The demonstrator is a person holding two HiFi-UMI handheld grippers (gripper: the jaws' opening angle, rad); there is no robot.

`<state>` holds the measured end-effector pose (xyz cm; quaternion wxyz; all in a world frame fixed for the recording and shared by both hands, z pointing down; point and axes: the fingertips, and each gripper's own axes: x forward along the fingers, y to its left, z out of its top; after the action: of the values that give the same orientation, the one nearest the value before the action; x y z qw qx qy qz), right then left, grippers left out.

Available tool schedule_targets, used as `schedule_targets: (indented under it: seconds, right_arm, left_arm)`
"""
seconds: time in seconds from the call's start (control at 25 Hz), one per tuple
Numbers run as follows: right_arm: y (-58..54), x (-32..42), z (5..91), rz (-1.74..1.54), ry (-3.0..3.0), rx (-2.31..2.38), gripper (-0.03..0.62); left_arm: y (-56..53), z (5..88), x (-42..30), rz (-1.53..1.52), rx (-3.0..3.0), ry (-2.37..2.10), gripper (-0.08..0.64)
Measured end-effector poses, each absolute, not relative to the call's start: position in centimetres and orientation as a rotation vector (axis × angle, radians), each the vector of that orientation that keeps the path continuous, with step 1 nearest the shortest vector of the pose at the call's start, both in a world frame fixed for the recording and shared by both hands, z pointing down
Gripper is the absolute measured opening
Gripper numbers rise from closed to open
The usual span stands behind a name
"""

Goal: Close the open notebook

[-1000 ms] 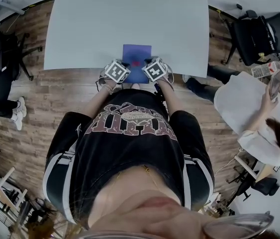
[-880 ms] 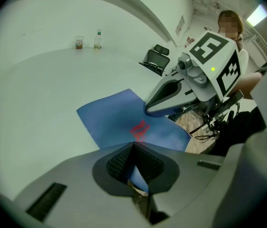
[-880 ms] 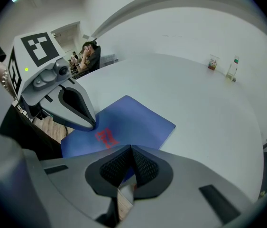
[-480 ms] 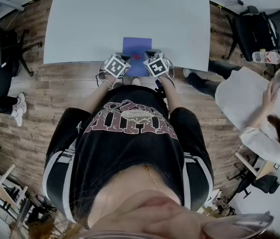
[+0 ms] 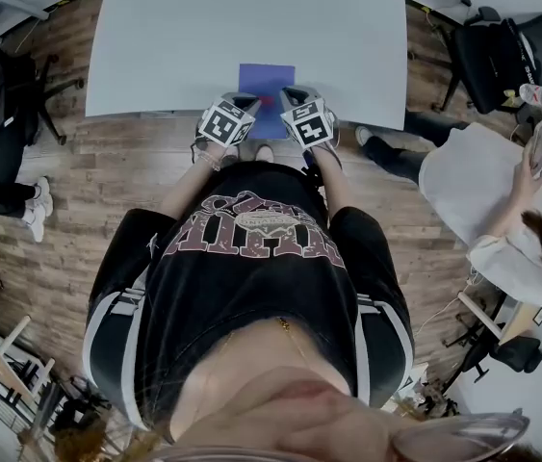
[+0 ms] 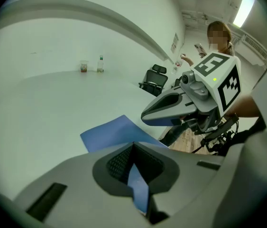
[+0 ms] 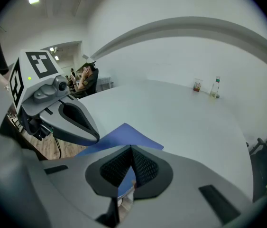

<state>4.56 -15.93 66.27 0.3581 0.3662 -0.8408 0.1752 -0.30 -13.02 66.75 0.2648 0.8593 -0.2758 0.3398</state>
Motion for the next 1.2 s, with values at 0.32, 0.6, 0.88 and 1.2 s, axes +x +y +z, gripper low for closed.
schedule_targets:
  seconds: [0.32, 0.6, 0.88, 1.2]
  right_arm:
    - [-16.0, 4.8, 63.4, 0.423, -2.223, 1.019, 0.02]
    - [-16.4, 5.0, 59.8, 0.382, -2.279, 1.121, 0.02]
    - [-16.0, 4.6, 57.1, 0.313, -2.312, 1.163, 0.018]
    - [-15.8, 4.6, 52.9, 0.304, -2.374, 1.324, 0.02]
  left_arm:
    - [-12.8, 64.2, 0.0, 0.81, 2.335, -0.778, 0.046]
    - [-12.9, 61.6, 0.1, 0.725, 2.376, -0.817, 0.046]
    - [-13.2, 58.9, -0.6, 0.655, 2.42, -0.884, 0.046]
    - [-13.1, 54.8, -1.0, 0.445, 2.416, -0.944, 0.046]
